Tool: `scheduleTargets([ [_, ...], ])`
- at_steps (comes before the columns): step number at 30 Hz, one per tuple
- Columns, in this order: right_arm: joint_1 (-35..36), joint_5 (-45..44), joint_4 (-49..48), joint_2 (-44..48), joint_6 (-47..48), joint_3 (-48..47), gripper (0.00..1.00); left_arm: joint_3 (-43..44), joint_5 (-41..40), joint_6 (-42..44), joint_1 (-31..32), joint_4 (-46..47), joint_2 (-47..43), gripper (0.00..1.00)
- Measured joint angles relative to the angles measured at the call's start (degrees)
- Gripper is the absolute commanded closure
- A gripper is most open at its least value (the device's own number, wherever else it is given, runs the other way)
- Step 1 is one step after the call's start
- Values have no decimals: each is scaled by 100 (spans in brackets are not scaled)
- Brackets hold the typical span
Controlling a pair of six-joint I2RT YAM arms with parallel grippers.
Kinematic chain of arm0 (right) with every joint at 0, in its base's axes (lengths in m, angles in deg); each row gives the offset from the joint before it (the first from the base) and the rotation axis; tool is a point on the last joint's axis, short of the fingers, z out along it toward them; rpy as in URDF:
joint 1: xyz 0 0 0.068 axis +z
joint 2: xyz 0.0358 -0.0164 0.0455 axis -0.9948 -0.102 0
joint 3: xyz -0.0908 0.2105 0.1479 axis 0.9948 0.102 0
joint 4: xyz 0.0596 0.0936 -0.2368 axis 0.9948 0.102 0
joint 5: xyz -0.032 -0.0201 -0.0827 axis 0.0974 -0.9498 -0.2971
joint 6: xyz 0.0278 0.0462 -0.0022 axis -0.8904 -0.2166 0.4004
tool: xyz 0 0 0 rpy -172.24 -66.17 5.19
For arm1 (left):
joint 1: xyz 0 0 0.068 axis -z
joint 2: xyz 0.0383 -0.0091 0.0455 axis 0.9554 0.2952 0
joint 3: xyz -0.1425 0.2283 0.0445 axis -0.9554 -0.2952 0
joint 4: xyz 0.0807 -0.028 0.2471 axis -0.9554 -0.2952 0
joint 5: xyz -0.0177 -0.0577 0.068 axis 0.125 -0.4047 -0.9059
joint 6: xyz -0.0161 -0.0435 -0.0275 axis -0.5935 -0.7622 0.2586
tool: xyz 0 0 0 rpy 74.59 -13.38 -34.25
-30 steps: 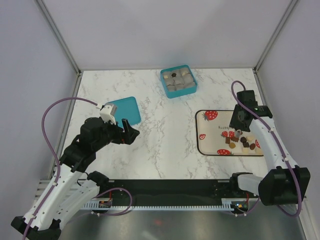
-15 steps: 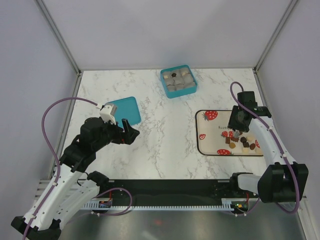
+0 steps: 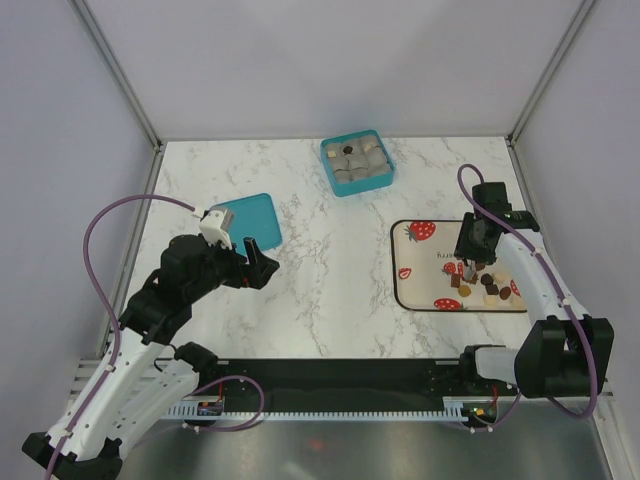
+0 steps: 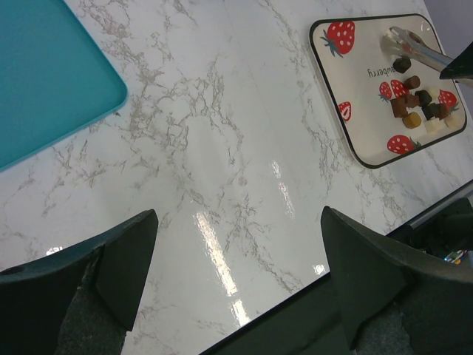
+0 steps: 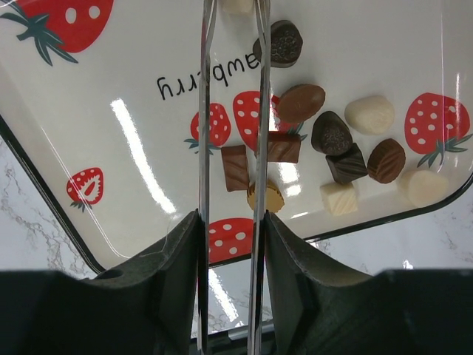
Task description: Pack the chocolate
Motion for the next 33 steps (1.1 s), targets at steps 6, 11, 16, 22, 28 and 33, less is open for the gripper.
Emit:
scheduleTargets([
  [6,0,7,-17,-17,0,0,64,0,0,0,0,0,0,1],
  [11,0,98,-13,33,-2,-2,69,0,0,0,0,2,0,1],
  [16,50,243,76,81,-7,-208,70,0,0,-2,0,2,17,1],
  [22,557,282,142,76,-85,-942,70,0,0,-2,0,2,37,1],
  [28,1360,249,92,-481,-208,-2140,70,0,-4,-2,0,2,59,1],
  [33,1792,223,-28,-1517,-240,-3180,70,-2,-4,-2,0,2,59,1],
])
